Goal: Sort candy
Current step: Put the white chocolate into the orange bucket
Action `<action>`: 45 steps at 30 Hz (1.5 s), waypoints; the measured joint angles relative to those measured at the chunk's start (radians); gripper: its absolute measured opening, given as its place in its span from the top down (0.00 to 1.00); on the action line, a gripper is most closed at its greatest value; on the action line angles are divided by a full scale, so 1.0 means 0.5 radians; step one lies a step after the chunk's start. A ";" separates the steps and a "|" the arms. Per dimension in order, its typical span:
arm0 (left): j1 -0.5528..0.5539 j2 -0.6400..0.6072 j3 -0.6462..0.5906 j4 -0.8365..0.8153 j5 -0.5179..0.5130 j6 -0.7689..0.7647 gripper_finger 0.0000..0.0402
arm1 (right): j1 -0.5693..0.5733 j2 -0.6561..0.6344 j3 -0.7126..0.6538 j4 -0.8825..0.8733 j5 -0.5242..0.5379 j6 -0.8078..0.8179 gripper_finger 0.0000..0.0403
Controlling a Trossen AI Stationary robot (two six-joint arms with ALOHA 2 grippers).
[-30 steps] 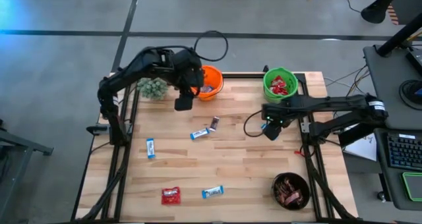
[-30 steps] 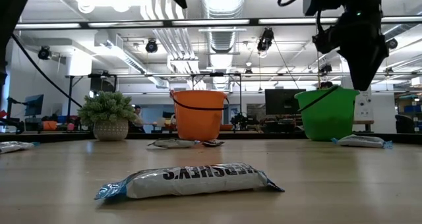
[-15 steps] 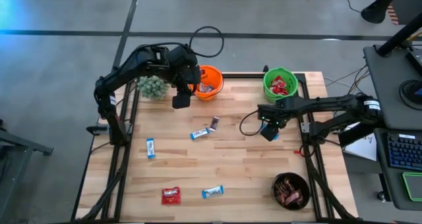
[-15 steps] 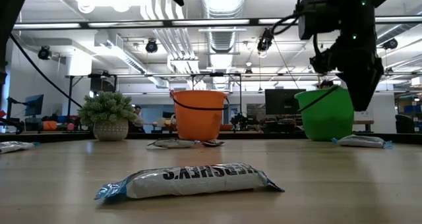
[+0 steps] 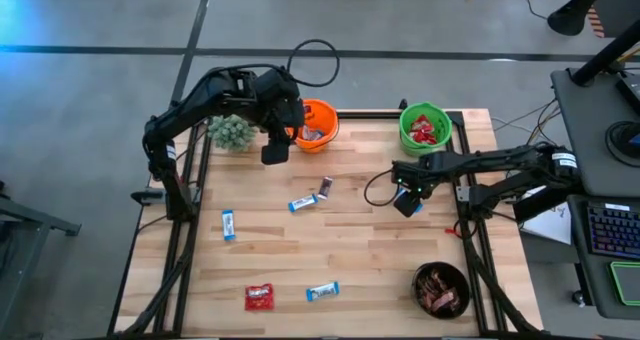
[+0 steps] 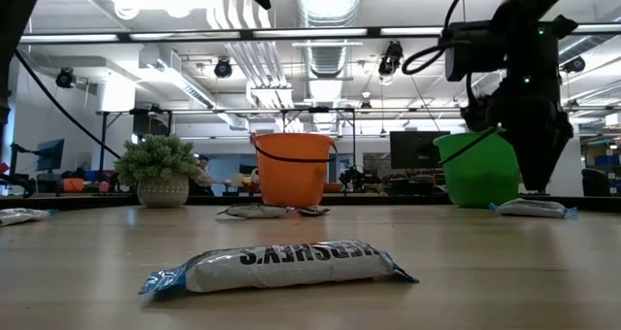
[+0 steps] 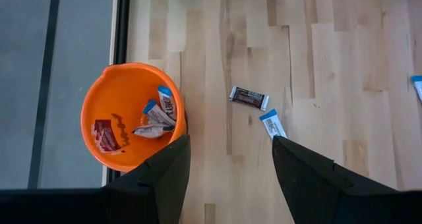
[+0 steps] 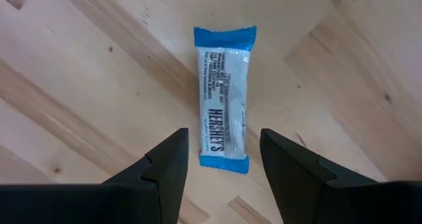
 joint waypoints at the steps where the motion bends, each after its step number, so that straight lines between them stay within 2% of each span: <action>1: 0.000 0.000 0.000 0.000 0.000 0.001 0.51 | -0.003 0.000 -0.014 0.013 -0.001 0.001 0.56; 14: 0.001 0.000 0.000 0.000 0.000 0.001 0.51 | -0.040 0.006 -0.178 0.259 -0.089 0.007 0.56; 21: 0.002 0.000 0.000 0.000 0.000 0.007 0.51 | -0.074 0.101 -0.230 0.318 -0.103 0.014 0.57; 24: 0.002 0.001 0.000 0.000 -0.001 0.021 0.51 | -0.075 0.138 -0.226 0.342 -0.115 0.019 0.64; 29: 0.015 0.001 0.000 0.000 -0.002 0.023 0.51 | -0.077 0.120 -0.216 0.337 -0.123 0.021 0.89; 31: 0.020 0.001 0.000 0.000 -0.002 0.023 0.51 | -0.077 0.098 -0.210 0.349 -0.123 0.021 0.94; 45: 0.041 -0.010 0.000 0.000 -0.004 0.024 0.51 | -0.084 -0.032 -0.067 0.267 -0.253 0.049 0.96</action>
